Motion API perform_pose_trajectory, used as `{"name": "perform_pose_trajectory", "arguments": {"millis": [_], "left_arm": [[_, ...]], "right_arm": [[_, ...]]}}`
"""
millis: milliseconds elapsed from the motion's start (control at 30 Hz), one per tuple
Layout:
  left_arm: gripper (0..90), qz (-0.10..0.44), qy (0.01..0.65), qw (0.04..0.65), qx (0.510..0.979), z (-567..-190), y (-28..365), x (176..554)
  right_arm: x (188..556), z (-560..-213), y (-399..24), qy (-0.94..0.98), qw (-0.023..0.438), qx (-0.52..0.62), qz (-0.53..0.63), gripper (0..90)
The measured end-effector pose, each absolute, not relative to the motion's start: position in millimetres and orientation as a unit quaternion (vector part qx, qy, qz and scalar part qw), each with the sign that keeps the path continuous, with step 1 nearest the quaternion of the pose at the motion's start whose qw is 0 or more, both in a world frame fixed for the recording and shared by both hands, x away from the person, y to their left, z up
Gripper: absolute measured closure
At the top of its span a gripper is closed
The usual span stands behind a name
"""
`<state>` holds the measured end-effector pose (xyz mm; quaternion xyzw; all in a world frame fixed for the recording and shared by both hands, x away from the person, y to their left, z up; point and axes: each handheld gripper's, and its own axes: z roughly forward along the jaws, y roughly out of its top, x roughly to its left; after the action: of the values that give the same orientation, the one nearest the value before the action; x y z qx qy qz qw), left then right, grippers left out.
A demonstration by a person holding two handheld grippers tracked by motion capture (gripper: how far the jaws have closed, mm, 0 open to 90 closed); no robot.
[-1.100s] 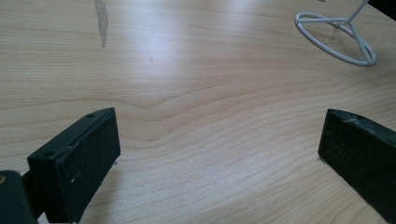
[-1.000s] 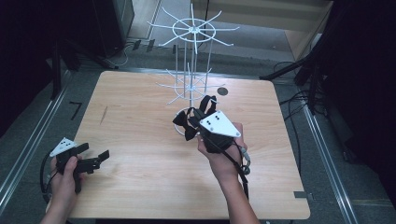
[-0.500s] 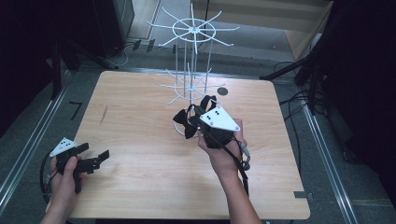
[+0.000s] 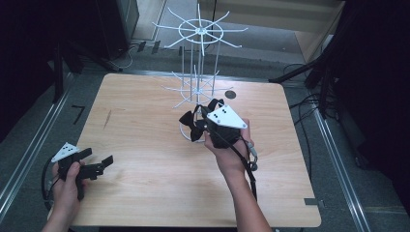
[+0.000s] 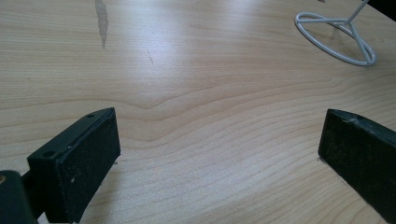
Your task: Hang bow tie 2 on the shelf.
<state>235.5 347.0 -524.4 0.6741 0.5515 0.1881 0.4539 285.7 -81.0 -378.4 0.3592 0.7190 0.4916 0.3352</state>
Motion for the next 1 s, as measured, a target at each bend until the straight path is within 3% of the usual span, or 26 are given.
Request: {"name": "perform_pose_trajectory", "arguments": {"millis": [867,1000], "left_arm": [[0.0,0.188,0.551,0.454,0.674,-524,347,235],[0.0,0.188,0.551,0.454,0.674,-524,347,235]], "right_arm": [[308,-398,-87,0.714,0.308,0.394,0.490,88.1],[308,-401,-90,0.712,0.302,0.398,0.493,82.0]]}}
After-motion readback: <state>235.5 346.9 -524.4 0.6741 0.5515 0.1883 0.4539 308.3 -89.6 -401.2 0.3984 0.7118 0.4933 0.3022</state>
